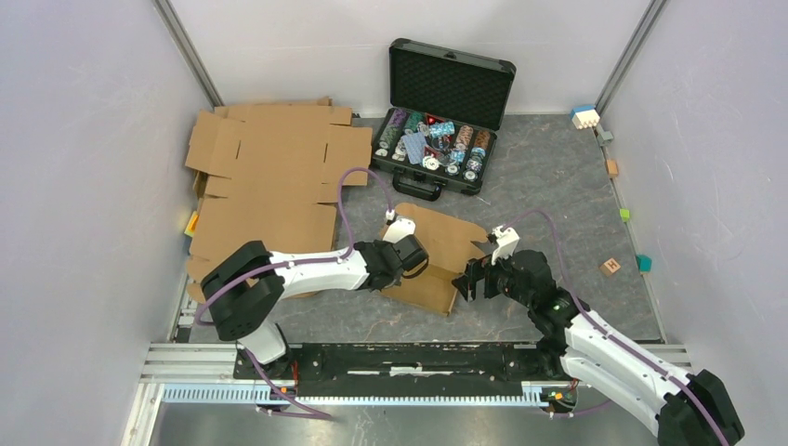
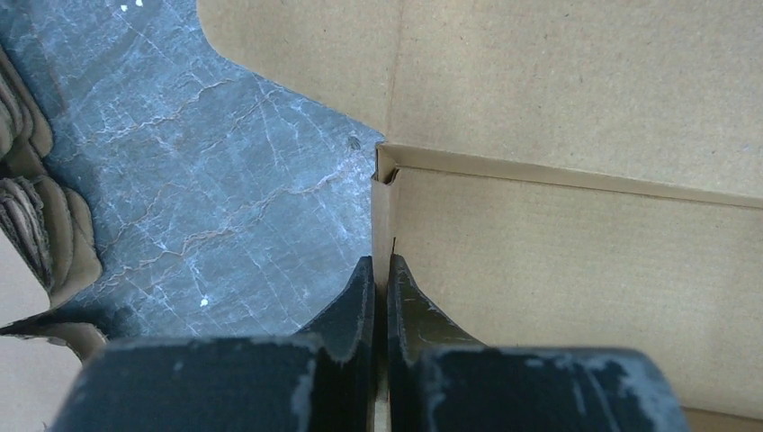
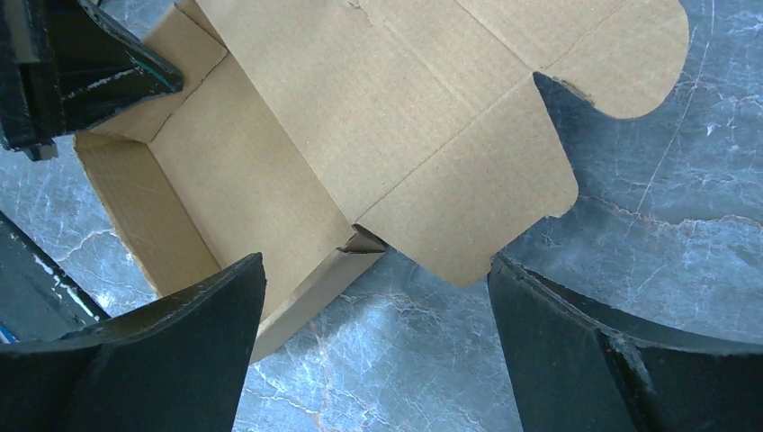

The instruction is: Fold the paper box

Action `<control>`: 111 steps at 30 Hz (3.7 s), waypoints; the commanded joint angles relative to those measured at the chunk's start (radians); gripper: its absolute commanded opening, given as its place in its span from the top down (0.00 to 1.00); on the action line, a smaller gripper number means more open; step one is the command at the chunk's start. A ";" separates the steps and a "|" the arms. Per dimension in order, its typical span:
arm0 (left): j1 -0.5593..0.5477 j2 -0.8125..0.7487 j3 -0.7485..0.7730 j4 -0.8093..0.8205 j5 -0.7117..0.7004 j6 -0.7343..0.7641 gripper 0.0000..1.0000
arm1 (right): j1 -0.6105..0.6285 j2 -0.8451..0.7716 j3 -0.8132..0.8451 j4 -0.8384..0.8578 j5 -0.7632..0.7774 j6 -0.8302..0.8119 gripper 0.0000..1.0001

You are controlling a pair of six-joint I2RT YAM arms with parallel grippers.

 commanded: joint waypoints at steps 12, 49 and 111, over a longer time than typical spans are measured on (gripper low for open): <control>-0.038 0.068 0.044 0.011 -0.057 -0.079 0.95 | 0.016 0.055 0.074 -0.071 -0.057 0.083 0.04; 0.104 -0.227 0.036 0.013 0.167 0.026 0.26 | 0.031 0.116 0.102 -0.094 0.049 0.000 0.14; 0.473 -0.466 -0.400 0.829 0.767 0.267 0.98 | -0.029 0.069 0.267 -0.101 0.087 -0.148 0.02</control>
